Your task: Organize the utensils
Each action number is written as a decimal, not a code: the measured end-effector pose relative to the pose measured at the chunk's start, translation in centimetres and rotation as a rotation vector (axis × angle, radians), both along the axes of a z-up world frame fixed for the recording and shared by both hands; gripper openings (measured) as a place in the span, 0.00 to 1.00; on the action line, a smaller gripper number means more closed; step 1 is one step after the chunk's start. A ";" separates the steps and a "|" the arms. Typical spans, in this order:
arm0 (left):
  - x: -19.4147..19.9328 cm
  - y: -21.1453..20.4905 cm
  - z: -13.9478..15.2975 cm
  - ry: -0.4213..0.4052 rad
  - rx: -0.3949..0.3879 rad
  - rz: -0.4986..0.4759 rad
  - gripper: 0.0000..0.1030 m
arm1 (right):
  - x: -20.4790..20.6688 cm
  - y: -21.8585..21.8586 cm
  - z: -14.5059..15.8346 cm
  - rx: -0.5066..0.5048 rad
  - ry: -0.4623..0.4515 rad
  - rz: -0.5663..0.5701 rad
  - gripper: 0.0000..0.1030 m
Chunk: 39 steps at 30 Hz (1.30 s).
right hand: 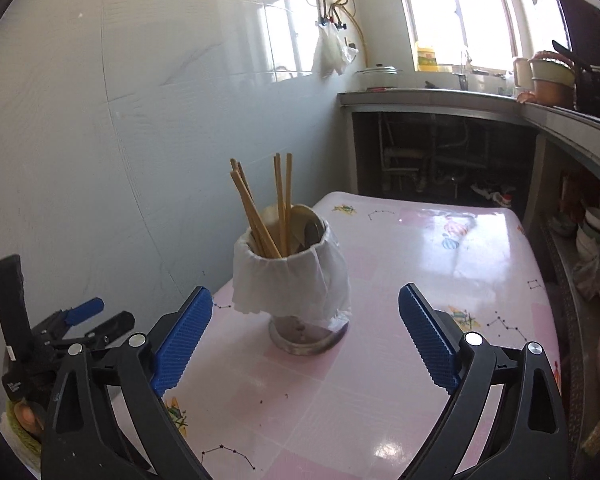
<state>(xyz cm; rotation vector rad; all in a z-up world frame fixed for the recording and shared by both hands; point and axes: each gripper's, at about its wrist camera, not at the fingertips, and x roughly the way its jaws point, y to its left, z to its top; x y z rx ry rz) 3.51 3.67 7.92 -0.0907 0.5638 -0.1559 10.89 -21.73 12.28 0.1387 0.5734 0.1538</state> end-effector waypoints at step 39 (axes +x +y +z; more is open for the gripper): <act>1.4 -4.6 -0.8 0.125 0.185 0.043 0.95 | -4.2 -1.2 -4.3 -0.203 0.178 -0.326 0.92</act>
